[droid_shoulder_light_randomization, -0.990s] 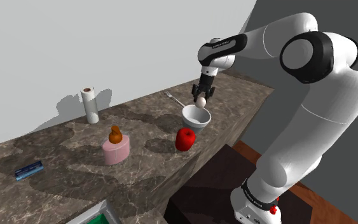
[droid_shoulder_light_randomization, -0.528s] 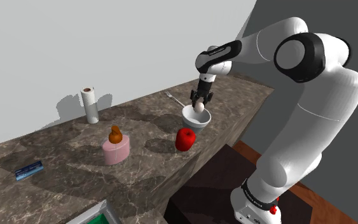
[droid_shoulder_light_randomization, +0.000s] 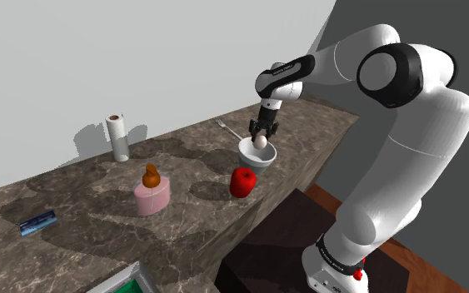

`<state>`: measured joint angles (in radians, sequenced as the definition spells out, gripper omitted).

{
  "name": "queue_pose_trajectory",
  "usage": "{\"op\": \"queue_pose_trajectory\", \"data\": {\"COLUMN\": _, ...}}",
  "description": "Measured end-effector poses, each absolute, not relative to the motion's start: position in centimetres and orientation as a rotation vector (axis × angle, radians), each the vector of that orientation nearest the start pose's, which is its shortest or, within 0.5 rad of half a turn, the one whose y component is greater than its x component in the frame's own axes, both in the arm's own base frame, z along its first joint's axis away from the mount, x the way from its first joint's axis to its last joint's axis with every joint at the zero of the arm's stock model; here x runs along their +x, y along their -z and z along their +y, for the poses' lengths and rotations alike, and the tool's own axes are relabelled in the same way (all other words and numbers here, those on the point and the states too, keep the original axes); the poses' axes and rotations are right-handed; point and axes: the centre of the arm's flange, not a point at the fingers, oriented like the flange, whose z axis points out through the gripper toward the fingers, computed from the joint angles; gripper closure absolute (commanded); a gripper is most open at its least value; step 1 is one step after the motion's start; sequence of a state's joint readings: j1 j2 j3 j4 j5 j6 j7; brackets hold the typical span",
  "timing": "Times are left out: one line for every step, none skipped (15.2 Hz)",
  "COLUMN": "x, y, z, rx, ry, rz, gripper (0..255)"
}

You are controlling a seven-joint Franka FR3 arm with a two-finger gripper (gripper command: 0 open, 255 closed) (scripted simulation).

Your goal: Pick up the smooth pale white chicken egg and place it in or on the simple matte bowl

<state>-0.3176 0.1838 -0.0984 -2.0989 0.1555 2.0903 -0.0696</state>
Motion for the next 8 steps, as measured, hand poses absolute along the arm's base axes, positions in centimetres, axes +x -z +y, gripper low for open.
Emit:
{"op": "queue_pose_trajectory", "data": {"x": 50.6, "y": -31.9, "z": -21.5, "rx": -2.910, "ry": -0.237, "rz": 0.646, "gripper": 0}}
{"op": "queue_pose_trajectory", "data": {"x": 50.6, "y": -31.9, "z": -21.5, "rx": -2.910, "ry": -0.237, "rz": 0.646, "gripper": 0}}
{"op": "queue_pose_trajectory", "data": {"x": 50.6, "y": -31.9, "z": -21.5, "rx": -2.910, "ry": -0.237, "rz": 0.646, "gripper": 0}}
{"op": "queue_pose_trajectory", "data": {"x": 50.6, "y": -31.9, "z": -21.5, "rx": -2.910, "ry": -0.237, "rz": 0.646, "gripper": 0}}
{"op": "queue_pose_trajectory", "data": {"x": 50.6, "y": -31.9, "z": -21.5, "rx": -2.910, "ry": -0.237, "rz": 0.646, "gripper": 0}}
{"op": "queue_pose_trajectory", "data": {"x": 50.6, "y": -31.9, "z": -21.5, "rx": -2.910, "ry": -0.237, "rz": 0.646, "gripper": 0}}
{"op": "queue_pose_trajectory", "data": {"x": 50.6, "y": -32.6, "z": -21.6, "rx": -2.910, "ry": -0.236, "rz": 0.646, "gripper": 0}}
{"op": "queue_pose_trajectory", "data": {"x": 50.8, "y": -33.5, "z": -21.8, "rx": -2.910, "ry": -0.235, "rz": 0.646, "gripper": 0}}
